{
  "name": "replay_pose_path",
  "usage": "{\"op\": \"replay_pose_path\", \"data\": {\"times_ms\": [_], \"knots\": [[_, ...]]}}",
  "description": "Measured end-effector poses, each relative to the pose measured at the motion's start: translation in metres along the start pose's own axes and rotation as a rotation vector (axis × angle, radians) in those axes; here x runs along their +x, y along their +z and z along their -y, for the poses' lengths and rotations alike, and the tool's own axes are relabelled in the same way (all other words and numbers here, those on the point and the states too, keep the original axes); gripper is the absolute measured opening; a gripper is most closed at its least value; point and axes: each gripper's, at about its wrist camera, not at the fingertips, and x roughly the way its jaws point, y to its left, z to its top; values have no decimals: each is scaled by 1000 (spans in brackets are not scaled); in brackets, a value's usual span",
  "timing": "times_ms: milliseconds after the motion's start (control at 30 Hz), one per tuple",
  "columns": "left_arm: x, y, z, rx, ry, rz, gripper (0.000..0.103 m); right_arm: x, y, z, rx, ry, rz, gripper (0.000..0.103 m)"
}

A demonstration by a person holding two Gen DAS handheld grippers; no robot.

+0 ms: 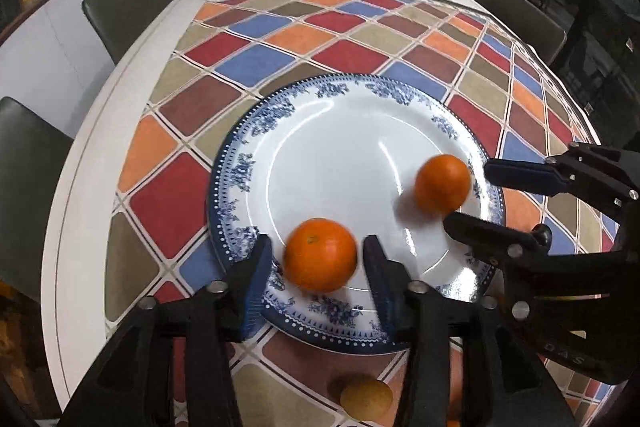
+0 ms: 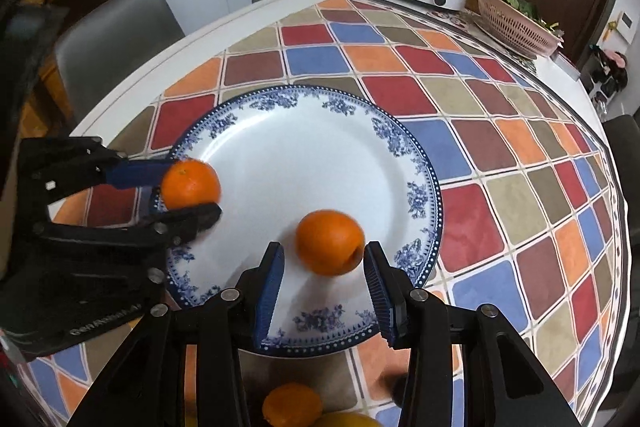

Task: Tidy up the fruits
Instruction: 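Carry both oranges onto the blue-rimmed plate and open both tools, then move the left tool to a third mandarin orange beside the pomelo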

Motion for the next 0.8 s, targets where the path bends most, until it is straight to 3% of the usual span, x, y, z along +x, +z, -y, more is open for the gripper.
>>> {"op": "replay_pose_path", "data": {"times_ms": [67, 233, 333, 467, 567, 800], "knots": [[-10, -1, -2, -9, 7, 24, 56, -4, -1, 1, 7, -11, 7, 52], [-37, -10, 2, 27, 71, 68, 58, -19, -10, 8, 38, -38, 37, 53], [-62, -20, 10, 48, 101, 118, 64, -35, -18, 14, 78, -43, 69, 53], [-92, -33, 20, 48, 94, 180, 70, -59, -28, 13, 104, -34, 115, 53], [-112, -41, 26, 33, 96, 218, 73, -83, -39, 9, 116, -37, 159, 67], [-148, -67, 42, 45, 115, 285, 83, -124, -64, 1, 120, -93, 245, 68]]}}
